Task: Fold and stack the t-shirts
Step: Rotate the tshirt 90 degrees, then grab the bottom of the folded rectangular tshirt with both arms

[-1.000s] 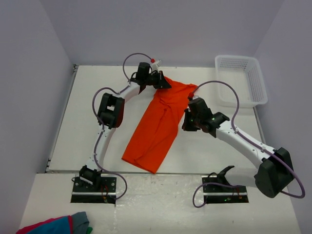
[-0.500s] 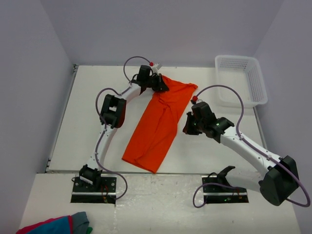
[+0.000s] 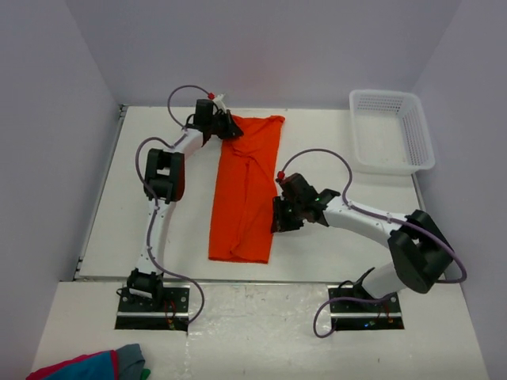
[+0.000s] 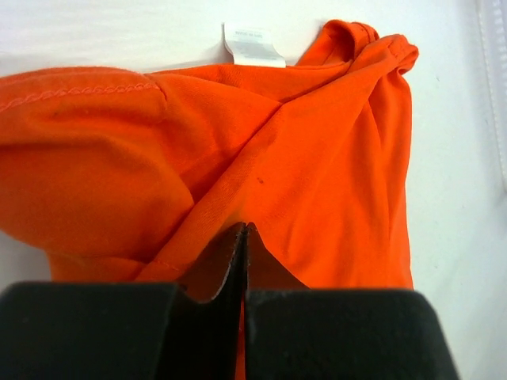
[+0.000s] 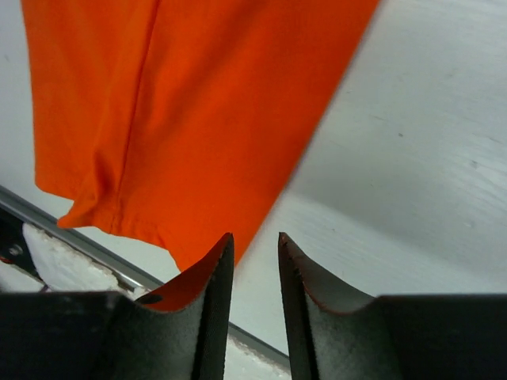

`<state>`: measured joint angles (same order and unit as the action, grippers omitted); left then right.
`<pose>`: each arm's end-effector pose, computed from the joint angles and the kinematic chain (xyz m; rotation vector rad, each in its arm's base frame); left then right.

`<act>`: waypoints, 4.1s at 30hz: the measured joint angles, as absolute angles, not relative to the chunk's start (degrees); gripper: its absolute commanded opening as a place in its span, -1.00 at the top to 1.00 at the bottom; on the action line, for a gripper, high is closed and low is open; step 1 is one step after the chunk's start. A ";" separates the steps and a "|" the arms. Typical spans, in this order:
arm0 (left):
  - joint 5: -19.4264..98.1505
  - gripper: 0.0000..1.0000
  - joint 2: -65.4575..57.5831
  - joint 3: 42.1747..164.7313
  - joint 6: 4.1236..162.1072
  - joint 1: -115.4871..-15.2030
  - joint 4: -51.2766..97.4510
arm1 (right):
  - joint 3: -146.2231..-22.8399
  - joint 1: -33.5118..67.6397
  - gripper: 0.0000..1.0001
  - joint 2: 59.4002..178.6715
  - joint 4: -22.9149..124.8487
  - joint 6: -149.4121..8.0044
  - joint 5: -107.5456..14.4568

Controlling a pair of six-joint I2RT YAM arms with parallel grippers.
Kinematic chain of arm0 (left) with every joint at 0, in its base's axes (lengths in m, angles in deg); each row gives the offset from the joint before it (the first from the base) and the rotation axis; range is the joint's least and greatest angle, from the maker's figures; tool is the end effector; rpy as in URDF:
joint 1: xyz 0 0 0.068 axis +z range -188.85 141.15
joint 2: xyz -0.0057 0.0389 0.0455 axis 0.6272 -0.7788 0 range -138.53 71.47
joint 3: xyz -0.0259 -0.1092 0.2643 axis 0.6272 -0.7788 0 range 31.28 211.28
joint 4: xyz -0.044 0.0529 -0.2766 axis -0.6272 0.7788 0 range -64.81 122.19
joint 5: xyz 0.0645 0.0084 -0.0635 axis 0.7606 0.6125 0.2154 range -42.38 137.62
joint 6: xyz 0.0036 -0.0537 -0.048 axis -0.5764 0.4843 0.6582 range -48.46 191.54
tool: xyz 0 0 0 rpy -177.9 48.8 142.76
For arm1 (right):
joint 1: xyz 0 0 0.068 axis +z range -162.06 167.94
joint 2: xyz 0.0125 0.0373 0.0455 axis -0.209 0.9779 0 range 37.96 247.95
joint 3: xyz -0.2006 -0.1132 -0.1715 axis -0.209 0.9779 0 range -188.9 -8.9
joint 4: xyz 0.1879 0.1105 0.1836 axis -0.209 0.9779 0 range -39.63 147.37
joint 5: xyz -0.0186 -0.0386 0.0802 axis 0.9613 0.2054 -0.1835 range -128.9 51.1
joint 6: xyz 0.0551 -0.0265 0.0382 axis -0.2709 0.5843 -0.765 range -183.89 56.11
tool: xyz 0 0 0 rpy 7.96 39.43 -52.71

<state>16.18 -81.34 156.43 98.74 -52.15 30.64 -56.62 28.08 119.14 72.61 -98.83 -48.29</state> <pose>0.6152 -0.1775 0.1005 0.0666 2.2194 -0.9911 0.2310 0.2076 0.1805 -0.1897 2.6775 0.6792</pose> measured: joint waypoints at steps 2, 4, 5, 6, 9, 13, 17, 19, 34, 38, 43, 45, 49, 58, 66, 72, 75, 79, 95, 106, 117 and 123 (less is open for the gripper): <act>16.64 1.00 -80.78 155.51 98.69 -50.22 30.60 | -58.22 30.04 0.35 122.97 72.72 -98.39 -48.66; 16.95 1.00 -80.21 154.66 98.71 -48.54 30.45 | -59.46 31.47 0.35 125.09 72.61 -98.35 -48.77; 17.06 1.00 -79.97 154.26 98.74 -47.91 30.38 | -59.77 31.95 0.35 125.37 72.55 -98.37 -48.77; 17.10 1.00 -79.77 153.93 98.76 -47.29 30.36 | -59.86 32.14 0.34 125.28 72.50 -98.37 -48.79; 17.19 0.97 -79.49 153.50 98.91 -46.40 30.19 | -60.01 32.19 0.34 124.69 72.30 -98.37 -48.73; 16.79 0.73 -78.66 151.84 99.37 -46.40 28.94 | -59.77 32.19 0.34 123.32 72.17 -98.37 -48.47; 16.01 0.35 -74.35 144.91 101.01 -46.42 26.75 | -56.47 32.25 0.33 120.02 71.37 -98.50 -48.49; 16.09 0.07 -71.40 141.37 101.18 -46.48 26.54 | -54.06 32.30 0.33 118.40 70.82 -98.74 -48.51; 32.66 -0.33 -31.34 119.92 100.16 -53.57 29.42 | -43.27 32.30 -0.14 113.94 63.13 -101.58 -50.32; 39.55 -0.32 -21.63 105.98 102.12 -58.31 31.04 | -39.60 32.30 -0.14 113.92 58.99 -102.72 -52.09; 45.56 -0.31 -13.70 89.63 104.55 -61.43 35.10 | -35.92 32.30 -0.14 113.50 50.56 -105.28 -55.13; 47.33 -0.32 -10.13 85.17 104.99 -61.37 37.38 | -34.33 32.30 -0.13 113.68 46.75 -106.50 -56.51; 49.91 -0.32 -3.21 81.19 104.90 -61.33 40.22 | -32.89 32.30 -0.14 115.25 41.18 -108.25 -58.50; 51.26 -0.32 5.95 75.05 104.81 -61.33 41.81 | -32.75 32.30 -0.07 120.56 32.24 -111.24 -61.14; 50.89 -0.28 8.40 70.27 106.54 -61.37 44.35 | -31.73 32.30 0.46 121.46 31.10 -112.75 -60.42; 49.91 -0.28 8.40 68.56 110.15 -61.63 44.26 | -31.46 32.30 0.73 122.07 31.26 -113.38 -59.37; 49.30 -0.29 8.64 66.20 111.98 -62.61 44.26 | -31.46 32.30 0.87 122.84 30.73 -113.80 -59.39; 48.66 -0.30 10.54 62.68 114.45 -64.52 44.26 | -31.42 32.36 1.00 123.10 30.32 -113.91 -59.37; 46.76 0.27 10.83 56.04 121.51 -71.84 43.65 | -30.96 32.56 1.00 121.90 31.06 -113.84 -58.15; 47.98 0.16 9.78 54.29 129.49 -80.82 43.12 | -30.11 32.56 1.00 120.67 31.43 -113.82 -57.56; 49.93 0.21 10.35 54.09 134.91 -85.35 43.80 | -29.43 32.56 1.00 120.28 30.82 -113.84 -57.56; 51.35 0.41 10.63 54.33 137.12 -87.36 46.12 | -29.43 32.56 1.00 120.28 30.80 -113.84 -57.60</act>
